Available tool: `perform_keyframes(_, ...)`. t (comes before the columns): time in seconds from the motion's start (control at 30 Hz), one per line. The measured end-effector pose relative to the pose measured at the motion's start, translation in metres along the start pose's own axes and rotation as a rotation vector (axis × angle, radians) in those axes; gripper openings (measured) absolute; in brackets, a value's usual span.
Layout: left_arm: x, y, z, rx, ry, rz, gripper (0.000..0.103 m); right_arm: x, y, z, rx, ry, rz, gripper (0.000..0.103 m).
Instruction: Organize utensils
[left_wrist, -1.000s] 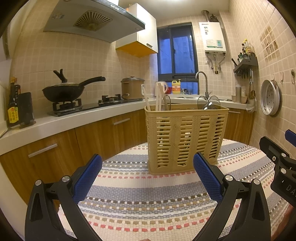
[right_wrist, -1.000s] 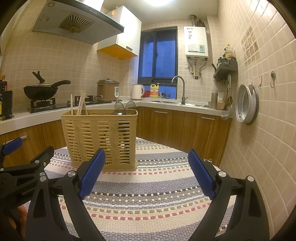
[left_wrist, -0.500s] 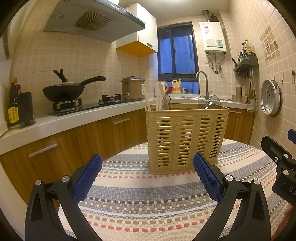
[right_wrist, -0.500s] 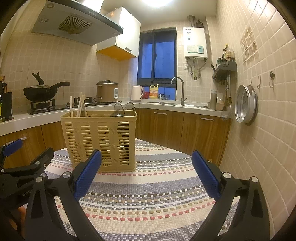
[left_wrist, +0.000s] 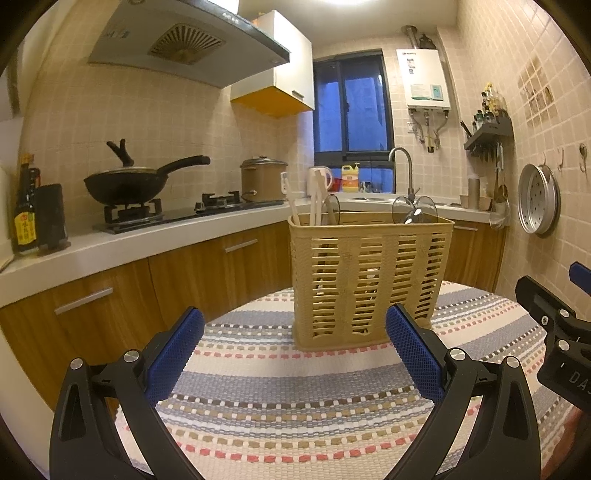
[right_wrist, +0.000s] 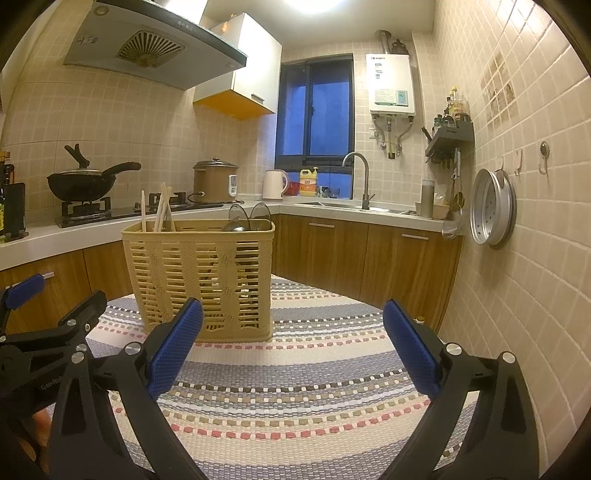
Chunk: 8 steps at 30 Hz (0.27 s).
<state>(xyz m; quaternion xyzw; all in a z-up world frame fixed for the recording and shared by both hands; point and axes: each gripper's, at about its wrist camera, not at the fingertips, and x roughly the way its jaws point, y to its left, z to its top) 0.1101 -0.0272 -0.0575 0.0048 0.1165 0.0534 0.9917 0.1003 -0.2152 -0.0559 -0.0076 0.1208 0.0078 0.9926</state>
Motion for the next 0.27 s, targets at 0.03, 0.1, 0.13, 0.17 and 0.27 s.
perform_keyframes(0.03, -0.0001, -0.0003, -0.0001, 0.001, 0.0, -0.007, 0.096, 0.0002, -0.0002, -0.0006, 0.001, 0.001, 0.0, 0.093)
perform_keyframes(0.1, -0.0001, -0.0034, -0.0003, 0.016, 0.005, -0.008, 0.096, 0.0003, -0.0004, -0.0007, 0.001, 0.0, 0.0, 0.093)
perform_keyframes(0.13, -0.0001, -0.0045, -0.0002, 0.022, 0.005, -0.018, 0.096, 0.0003, -0.0004, -0.0007, 0.0, 0.0, -0.001, 0.093)
perform_keyframes(0.17, -0.0012, -0.0058, -0.0002, 0.032, -0.002, -0.03, 0.096, 0.0003, -0.0011, -0.0011, 0.001, 0.0, -0.001, 0.093)
perform_keyframes(0.27, -0.0049, -0.0079, 0.0001, 0.042, -0.023, -0.032, 0.096, 0.0001, -0.0012, -0.0009, 0.001, -0.001, -0.001, 0.093)
